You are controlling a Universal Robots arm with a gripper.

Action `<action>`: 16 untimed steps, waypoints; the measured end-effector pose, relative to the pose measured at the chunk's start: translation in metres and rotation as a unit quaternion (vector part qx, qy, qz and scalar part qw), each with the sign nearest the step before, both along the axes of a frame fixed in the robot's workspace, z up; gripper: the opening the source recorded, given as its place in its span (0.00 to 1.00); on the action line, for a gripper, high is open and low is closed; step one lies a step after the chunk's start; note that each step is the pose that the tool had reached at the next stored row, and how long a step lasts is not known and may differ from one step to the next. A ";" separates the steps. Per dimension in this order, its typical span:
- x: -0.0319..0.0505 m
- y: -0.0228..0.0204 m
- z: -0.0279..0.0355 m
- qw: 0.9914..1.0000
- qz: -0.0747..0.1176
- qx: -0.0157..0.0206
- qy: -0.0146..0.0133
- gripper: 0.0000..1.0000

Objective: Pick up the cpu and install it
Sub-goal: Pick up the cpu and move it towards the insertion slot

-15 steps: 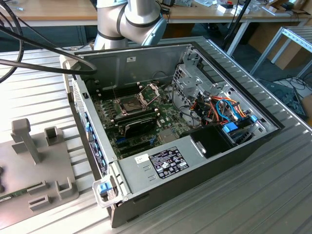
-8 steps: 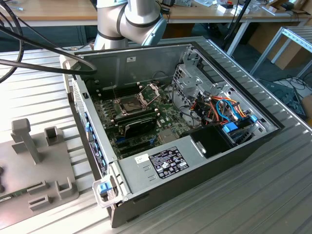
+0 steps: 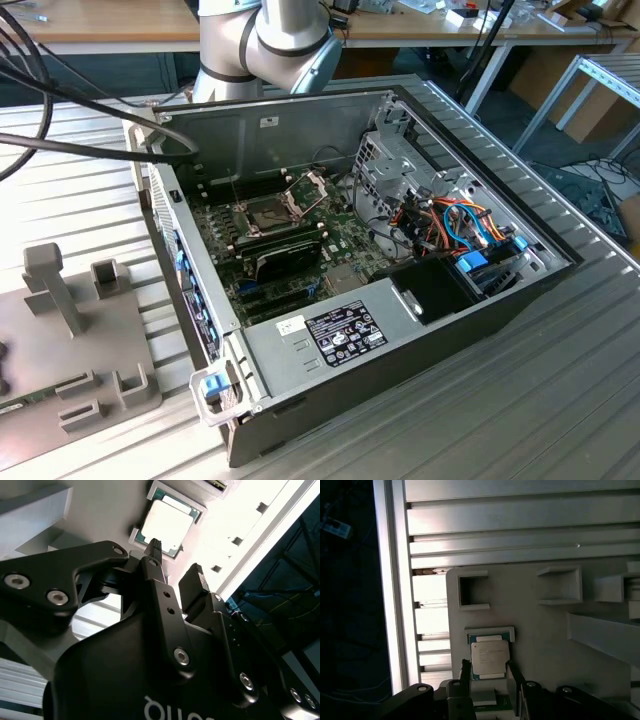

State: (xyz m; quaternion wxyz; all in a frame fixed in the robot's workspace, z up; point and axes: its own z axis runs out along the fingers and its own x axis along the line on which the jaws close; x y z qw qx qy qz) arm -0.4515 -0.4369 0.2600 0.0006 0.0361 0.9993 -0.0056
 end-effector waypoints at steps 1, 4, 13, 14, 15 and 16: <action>0.0000 0.0000 -0.0031 1.000 0.000 0.000 0.000 0.42; 0.0000 0.0000 -0.0115 1.000 0.000 0.000 0.000 0.42; 0.0000 0.0000 -0.0278 1.000 0.000 0.000 0.000 0.42; 0.0000 0.0000 -0.0299 1.000 0.000 0.000 0.000 0.42; 0.0000 0.0000 -0.0304 1.000 0.000 0.000 0.000 0.42; 0.0000 0.0000 -0.0304 1.000 0.000 0.000 0.000 0.42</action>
